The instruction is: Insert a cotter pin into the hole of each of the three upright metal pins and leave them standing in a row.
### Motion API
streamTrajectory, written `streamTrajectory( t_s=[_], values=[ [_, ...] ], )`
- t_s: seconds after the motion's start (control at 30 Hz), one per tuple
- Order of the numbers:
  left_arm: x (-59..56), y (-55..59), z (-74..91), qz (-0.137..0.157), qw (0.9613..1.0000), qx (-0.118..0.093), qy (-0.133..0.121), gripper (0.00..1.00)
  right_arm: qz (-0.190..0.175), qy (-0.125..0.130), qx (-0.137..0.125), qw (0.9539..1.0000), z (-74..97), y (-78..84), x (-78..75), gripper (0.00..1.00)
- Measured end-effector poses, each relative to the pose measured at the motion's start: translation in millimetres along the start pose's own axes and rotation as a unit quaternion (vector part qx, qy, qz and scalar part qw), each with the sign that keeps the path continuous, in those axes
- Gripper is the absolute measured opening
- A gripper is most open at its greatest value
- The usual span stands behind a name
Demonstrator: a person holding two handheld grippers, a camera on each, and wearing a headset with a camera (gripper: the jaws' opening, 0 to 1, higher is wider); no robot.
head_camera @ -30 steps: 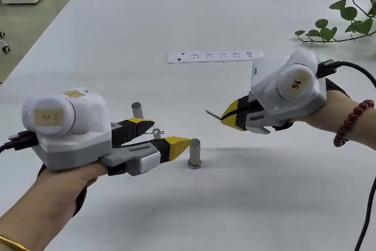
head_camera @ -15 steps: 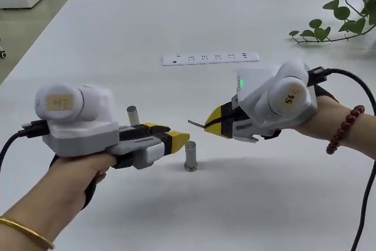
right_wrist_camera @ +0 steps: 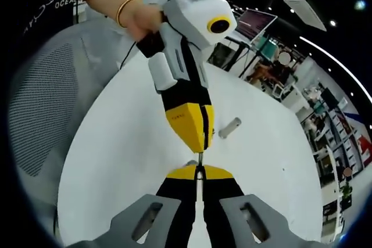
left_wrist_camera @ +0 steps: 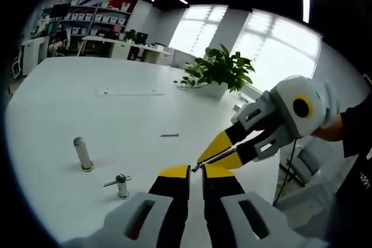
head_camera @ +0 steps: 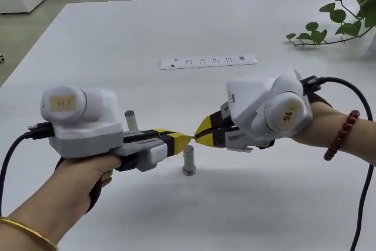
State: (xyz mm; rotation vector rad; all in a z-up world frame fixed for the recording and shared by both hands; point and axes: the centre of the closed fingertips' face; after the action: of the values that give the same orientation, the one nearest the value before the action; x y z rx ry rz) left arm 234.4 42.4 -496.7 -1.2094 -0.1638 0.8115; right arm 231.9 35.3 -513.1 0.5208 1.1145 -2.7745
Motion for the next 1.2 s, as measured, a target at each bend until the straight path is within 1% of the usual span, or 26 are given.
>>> streamTrajectory(
  t_s=[0.23, 0.27, 0.3, 0.37, 0.4, 0.5, 0.6, 0.7, 0.77, 0.87, 0.93, 1.07, 1.1, 1.2],
  values=[
    [-2.1, 0.7, -0.2, 0.017, 0.9998, 0.001, 0.006, 0.0, -0.006, -0.001, -0.001, 1.0, 0.1, -1.6, 1.1, 0.0],
    [-2.3, 0.5, -0.1, 0.008, 1.0, 0.0, 0.005, 0.0, -0.008, -0.001, -0.002, 1.0, 0.2, -1.5, 1.3, 0.0],
    [-2.6, 0.4, -0.1, 0.004, 1.0, 0.0, 0.005, 0.0, -0.01, -0.001, -0.003, 0.9999, 0.2, -1.6, 1.1, 0.0],
    [-5.3, -0.2, -0.3, -0.01, 0.9999, -0.003, 0.009, 0.0, -0.015, -0.001, -0.003, 0.9999, 0.4, -1.4, 0.8, 0.0],
    [-5.8, -0.3, -0.4, -0.016, 0.9998, -0.005, 0.006, 0.0, -0.019, 0.0, -0.003, 0.9998, 0.7, -1.3, 0.4, 0.0],
    [-6.7, -1.2, -0.9, -0.029, 0.9995, -0.006, 0.01, 0.0, -0.037, -0.002, -0.01, 0.9993, 1.1, -1.3, 0.9, 0.0],
    [-7.6, -2.7, -1.0, -0.042, 0.999, -0.009, 0.013, 0.0, -0.065, -0.003, -0.02, 0.9977, 2.1, -1.3, 0.4, 0.0],
    [-8.7, -4.3, -1.8, -0.056, 0.9982, -0.013, 0.015, 0.0, -0.077, -0.003, -0.027, 0.9967, 2.8, -1.4, 0.1, 0.0],
    [-9.4, -3.9, -2.1, -0.06, 0.9979, -0.012, 0.018, 0.0, -0.093, -0.005, -0.029, 0.9952, 3.5, -0.9, 0.2, 0.0],
    [-10.3, -3.7, -2.4, -0.07, 0.9973, -0.013, 0.02, 0.0, -0.107, -0.007, -0.034, 0.9936, 4.0, -0.6, 0.4, 0.0],
    [-10.9, -3.5, -2.1, -0.075, 0.9968, -0.012, 0.023, 0.0, -0.131, -0.011, -0.041, 0.9905, 4.4, -0.7, 1.3, 0.0],
    [-13.3, -3.6, -0.7, -0.088, 0.9956, -0.014, 0.031, 0.0, -0.184, -0.022, -0.06, 0.981, 5.1, -1.8, 1.6, 0.01],
    [-14.3, -3.7, -0.1, -0.095, 0.9949, -0.015, 0.033, 0.0, -0.203, -0.029, -0.068, 0.9764, 5.3, -2.8, 3.1, 0.02],
    [-15.4, -3.2, 0.8, -0.106, 0.9936, -0.015, 0.036, 0.0, -0.241, -0.041, -0.078, 0.9666, 5.4, -1.8, 5.7, 0.05]
  ],
)
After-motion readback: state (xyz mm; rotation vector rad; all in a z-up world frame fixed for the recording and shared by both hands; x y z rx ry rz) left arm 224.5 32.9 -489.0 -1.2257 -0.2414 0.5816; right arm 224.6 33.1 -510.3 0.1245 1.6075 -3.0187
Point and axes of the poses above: the centre of the closed fingertips' face, and the gripper's own axes: z roughly backward along the fingers, x roughly to its left, y roughly out of its underside, and after that the axes turned 8 degrees about -z, right-handed
